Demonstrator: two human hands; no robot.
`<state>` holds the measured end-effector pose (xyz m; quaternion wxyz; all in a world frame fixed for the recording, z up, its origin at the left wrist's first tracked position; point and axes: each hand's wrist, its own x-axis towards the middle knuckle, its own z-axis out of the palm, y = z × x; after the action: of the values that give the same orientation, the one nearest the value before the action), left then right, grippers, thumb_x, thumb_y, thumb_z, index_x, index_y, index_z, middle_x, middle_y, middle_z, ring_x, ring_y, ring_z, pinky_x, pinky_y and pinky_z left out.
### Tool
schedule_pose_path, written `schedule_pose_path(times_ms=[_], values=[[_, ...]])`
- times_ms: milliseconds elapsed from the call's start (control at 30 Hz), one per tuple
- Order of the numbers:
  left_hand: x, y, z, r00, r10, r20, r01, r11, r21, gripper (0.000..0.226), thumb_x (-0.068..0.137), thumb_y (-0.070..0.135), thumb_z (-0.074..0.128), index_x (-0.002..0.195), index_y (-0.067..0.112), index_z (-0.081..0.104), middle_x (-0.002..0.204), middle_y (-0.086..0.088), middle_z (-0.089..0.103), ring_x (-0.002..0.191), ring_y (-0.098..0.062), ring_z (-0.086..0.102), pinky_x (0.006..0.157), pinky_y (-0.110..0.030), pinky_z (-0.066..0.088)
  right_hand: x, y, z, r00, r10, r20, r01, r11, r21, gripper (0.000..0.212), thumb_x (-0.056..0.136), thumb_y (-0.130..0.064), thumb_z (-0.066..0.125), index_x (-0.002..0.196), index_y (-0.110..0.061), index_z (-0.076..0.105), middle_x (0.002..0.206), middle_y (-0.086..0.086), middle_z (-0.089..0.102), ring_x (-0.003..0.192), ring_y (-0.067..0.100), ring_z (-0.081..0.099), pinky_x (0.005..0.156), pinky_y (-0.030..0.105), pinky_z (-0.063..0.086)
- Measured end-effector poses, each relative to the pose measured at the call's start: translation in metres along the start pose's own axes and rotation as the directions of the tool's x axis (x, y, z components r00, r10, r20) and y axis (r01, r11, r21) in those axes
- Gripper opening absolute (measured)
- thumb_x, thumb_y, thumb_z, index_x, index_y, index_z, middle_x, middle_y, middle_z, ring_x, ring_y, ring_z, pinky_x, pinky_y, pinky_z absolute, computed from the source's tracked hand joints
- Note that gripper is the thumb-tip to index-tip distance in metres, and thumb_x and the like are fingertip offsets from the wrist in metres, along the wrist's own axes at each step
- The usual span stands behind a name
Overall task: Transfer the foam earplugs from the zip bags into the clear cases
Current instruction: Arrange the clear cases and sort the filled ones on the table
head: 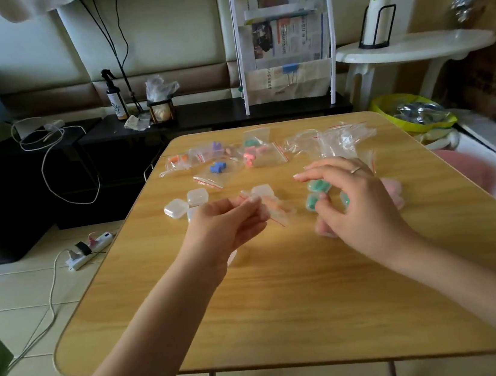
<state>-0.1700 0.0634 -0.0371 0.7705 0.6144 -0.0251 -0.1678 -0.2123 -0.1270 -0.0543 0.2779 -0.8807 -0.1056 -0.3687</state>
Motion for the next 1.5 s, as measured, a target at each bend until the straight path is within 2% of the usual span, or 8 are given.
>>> schedule_pose_path(times_ms=[167, 433, 633, 733, 867, 1167, 1300, 1500], values=[[-0.005, -0.001, 0.007, 0.997, 0.081, 0.005, -0.081, 0.992, 0.099, 0.015, 0.081, 0.014, 0.071, 0.077, 0.0, 0.066, 0.073, -0.011, 0.07, 0.068, -0.016, 0.068, 0.066, -0.022, 0.057, -0.009, -0.027, 0.002, 0.992, -0.015, 0.129, -0.016, 0.972, 0.233, 0.027, 0.082, -0.025, 0.071, 0.108, -0.019, 0.064, 0.094, -0.016, 0.056, 0.087, 0.0, 0.054, 0.072, 0.01, 0.043], [-0.012, -0.003, 0.015, 0.983, 0.182, 0.04, -0.186, 0.963, 0.194, 0.022, 0.073, 0.02, 0.075, 0.071, 0.004, 0.06, 0.06, -0.006, 0.066, 0.058, -0.013, 0.064, 0.06, -0.022, 0.055, -0.01, -0.032, 0.006, 0.95, 0.24, 0.2, -0.31, 0.796, 0.519, 0.009, 0.084, -0.013, 0.071, 0.079, -0.016, 0.065, 0.069, 0.001, 0.069, 0.063, 0.016, 0.066, 0.059, 0.026, 0.055], [-0.015, -0.009, 0.021, 0.973, 0.21, 0.098, -0.224, 0.961, 0.165, 0.026, 0.075, 0.026, 0.069, 0.074, 0.003, 0.058, 0.06, -0.007, 0.067, 0.06, -0.019, 0.067, 0.067, -0.031, 0.06, -0.015, -0.036, 0.009, 0.948, 0.197, 0.252, -0.297, 0.834, 0.465, 0.004, 0.085, -0.014, 0.07, 0.084, -0.012, 0.067, 0.068, 0.0, 0.068, 0.065, 0.016, 0.066, 0.066, 0.033, 0.056], [-0.014, -0.01, 0.02, 0.965, 0.239, 0.109, -0.256, 0.95, 0.18, 0.031, 0.07, 0.033, 0.067, 0.075, 0.003, 0.058, 0.06, -0.006, 0.065, 0.061, -0.02, 0.065, 0.065, -0.03, 0.059, -0.011, -0.036, 0.009, 0.922, 0.278, 0.267, -0.383, 0.744, 0.548, 0.01, 0.087, -0.014, 0.067, 0.082, -0.006, 0.066, 0.069, 0.009, 0.069, 0.063, 0.024, 0.068, 0.067, 0.041, 0.058], [-0.013, -0.011, 0.02, 0.955, 0.264, 0.135, -0.286, 0.94, 0.187, 0.031, 0.07, 0.033, 0.066, 0.074, 0.004, 0.057, 0.056, 0.001, 0.064, 0.055, -0.009, 0.061, 0.061, -0.023, 0.056, -0.009, -0.037, 0.007, 0.915, 0.292, 0.279, -0.402, 0.724, 0.56, 0.011, 0.089, -0.02, 0.063, 0.084, -0.011, 0.064, 0.07, 0.002, 0.069, 0.067, 0.02, 0.068, 0.065, 0.038, 0.059], [-0.014, -0.008, 0.019, 0.947, 0.268, 0.176, -0.307, 0.915, 0.26, 0.023, 0.088, 0.021, 0.061, 0.084, 0.0, 0.056, 0.062, 0.001, 0.064, 0.061, -0.012, 0.062, 0.063, -0.024, 0.056, -0.014, -0.042, 0.009, 0.928, 0.263, 0.265, -0.37, 0.741, 0.56, 0.012, 0.1, -0.012, 0.044, 0.088, -0.014, 0.048, 0.069, -0.009, 0.058, 0.066, 0.01, 0.06, 0.061, 0.028, 0.055], [-0.016, -0.012, 0.02, 0.92, 0.323, 0.222, -0.39, 0.811, 0.436, 0.023, 0.096, 0.02, 0.051, 0.08, 0.005, 0.055, 0.061, 0.006, 0.06, 0.06, -0.01, 0.06, 0.06, -0.025, 0.054, -0.018, -0.045, 0.011, 0.948, 0.211, 0.238, -0.303, 0.828, 0.472, 0.012, 0.1, -0.015, 0.043, 0.089, -0.012, 0.044, 0.065, -0.011, 0.051, 0.06, 0.003, 0.05, 0.058, 0.02, 0.045], [-0.025, -0.018, 0.027, 0.875, 0.409, 0.257, -0.478, 0.657, 0.583, 0.03, 0.1, 0.016, 0.038, 0.078, 0.001, 0.051, 0.054, 0.011, 0.059, 0.053, -0.003, 0.054, 0.055, -0.03, 0.048, -0.023, -0.051, 0.017, 0.927, 0.229, 0.296, -0.348, 0.819, 0.457, 0.027, 0.099, -0.036, 0.036, 0.081, -0.016, 0.04, 0.055, -0.01, 0.052, 0.051, 0.004, 0.049, 0.059, 0.022, 0.039]])
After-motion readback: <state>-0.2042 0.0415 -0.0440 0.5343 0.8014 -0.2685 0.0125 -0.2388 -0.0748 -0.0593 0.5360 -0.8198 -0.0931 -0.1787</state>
